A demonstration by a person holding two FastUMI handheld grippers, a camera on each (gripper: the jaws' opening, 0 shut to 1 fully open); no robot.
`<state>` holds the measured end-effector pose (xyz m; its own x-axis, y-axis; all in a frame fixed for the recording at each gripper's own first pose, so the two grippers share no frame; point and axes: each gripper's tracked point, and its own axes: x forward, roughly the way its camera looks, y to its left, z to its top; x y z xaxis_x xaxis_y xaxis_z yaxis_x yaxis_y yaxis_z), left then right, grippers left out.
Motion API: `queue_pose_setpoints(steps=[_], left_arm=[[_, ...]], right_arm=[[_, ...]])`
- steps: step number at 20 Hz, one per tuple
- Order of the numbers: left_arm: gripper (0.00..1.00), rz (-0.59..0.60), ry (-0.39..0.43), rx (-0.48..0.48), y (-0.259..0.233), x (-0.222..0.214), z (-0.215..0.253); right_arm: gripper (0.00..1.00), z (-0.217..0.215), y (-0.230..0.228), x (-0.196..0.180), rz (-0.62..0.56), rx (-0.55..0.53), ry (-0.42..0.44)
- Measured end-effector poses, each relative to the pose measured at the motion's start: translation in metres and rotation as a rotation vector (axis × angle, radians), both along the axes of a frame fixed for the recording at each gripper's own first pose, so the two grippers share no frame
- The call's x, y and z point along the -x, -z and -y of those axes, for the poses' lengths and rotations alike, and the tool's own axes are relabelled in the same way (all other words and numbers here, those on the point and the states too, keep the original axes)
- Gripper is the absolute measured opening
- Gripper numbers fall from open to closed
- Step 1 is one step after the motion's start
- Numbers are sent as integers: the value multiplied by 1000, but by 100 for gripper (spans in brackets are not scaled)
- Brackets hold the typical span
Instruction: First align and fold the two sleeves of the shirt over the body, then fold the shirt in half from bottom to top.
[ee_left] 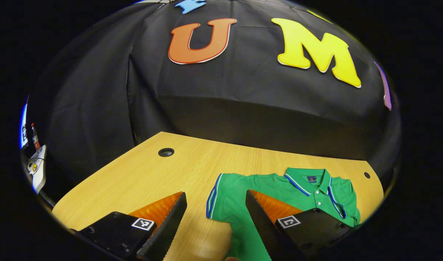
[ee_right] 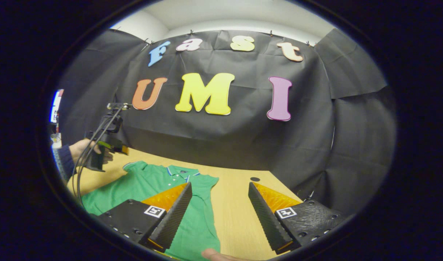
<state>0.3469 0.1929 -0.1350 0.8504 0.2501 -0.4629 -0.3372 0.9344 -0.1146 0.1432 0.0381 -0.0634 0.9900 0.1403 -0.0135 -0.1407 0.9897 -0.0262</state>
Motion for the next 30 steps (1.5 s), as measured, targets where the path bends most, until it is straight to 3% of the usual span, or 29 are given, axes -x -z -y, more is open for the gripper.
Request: queue_pose_setpoints(steps=[2, 4, 6, 11, 13, 14, 15, 17, 19, 25, 30], left_arm=[[100, -76, 8, 63, 28, -13, 0], [100, -176, -34, 98, 58, -16, -13], [100, -178, -42, 195, 66, -23, -14], [99, -193, 17, 147, 82, -35, -22], [65, -185, 31, 193, 83, -36, -13], [58, -178, 23, 210, 86, -38, -9], [36, -173, 30, 232, 87, -40, -3], [13, -186, 31, 225, 86, -37, -3], [9, -201, 34, 183, 81, -36, -3], [8, -204, 82, 50, 52, -47, 25], [8, -238, 182, -19, 43, -57, 81]], right_arm=[[97, 6, -2, 4, 17, -21, -26], [97, 15, -3, 4, 36, -63, -37], [95, 24, -1, 0, 44, -122, -53], [95, 43, 16, -19, 8, -199, -35], [96, 44, 23, -25, -7, -195, -30], [96, 42, 26, -27, -15, -192, -31], [96, 41, 29, -28, -21, -192, -35], [96, 38, 30, -28, -28, -189, -42], [92, 39, 28, -29, -17, -192, -40], [96, 38, 35, -32, -35, -193, -41], [96, 38, 38, -32, -33, -189, -46]])
